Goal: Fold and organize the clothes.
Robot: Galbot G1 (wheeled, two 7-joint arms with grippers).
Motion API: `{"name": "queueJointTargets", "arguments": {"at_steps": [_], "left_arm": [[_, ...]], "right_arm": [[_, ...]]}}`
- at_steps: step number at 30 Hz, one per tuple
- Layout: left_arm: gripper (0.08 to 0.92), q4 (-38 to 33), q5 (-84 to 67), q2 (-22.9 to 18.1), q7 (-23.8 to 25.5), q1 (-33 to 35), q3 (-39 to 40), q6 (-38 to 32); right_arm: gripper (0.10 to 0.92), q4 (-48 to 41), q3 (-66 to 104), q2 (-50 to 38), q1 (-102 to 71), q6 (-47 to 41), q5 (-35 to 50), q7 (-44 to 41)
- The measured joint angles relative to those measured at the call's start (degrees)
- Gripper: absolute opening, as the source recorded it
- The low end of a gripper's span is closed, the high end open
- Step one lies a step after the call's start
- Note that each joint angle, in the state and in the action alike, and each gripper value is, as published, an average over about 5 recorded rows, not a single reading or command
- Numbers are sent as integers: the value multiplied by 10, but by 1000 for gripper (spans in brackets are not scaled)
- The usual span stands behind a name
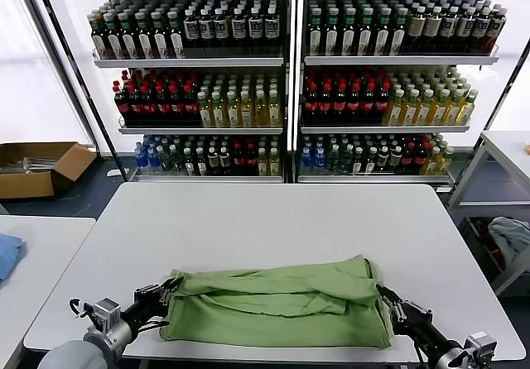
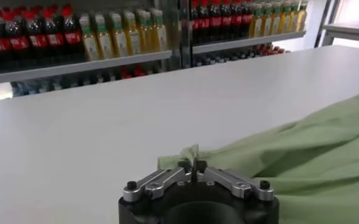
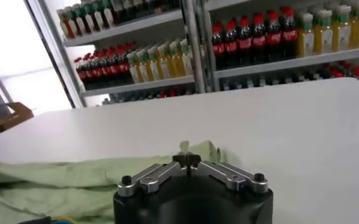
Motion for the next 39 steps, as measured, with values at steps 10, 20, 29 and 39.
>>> {"name": "queueJointTargets", "arguments": {"at_steps": [10,20,29,39], "left_arm": [[494,-33,2,-36,-53,19,-29,1],[779,-55,31,-118,-132,48,-11,2],[806,-35,79,-178,-183,60,25,2],[533,-26,103,-207,-203,71,47,-10]], "right_arm": [[544,-63,45,-18,50,51,0,6],[804,-132,77,-17,64,90,4,5],[823,-157,79,-9,71,111,3,3],[823,-162,83,-8,71,123,6,-1]]}}
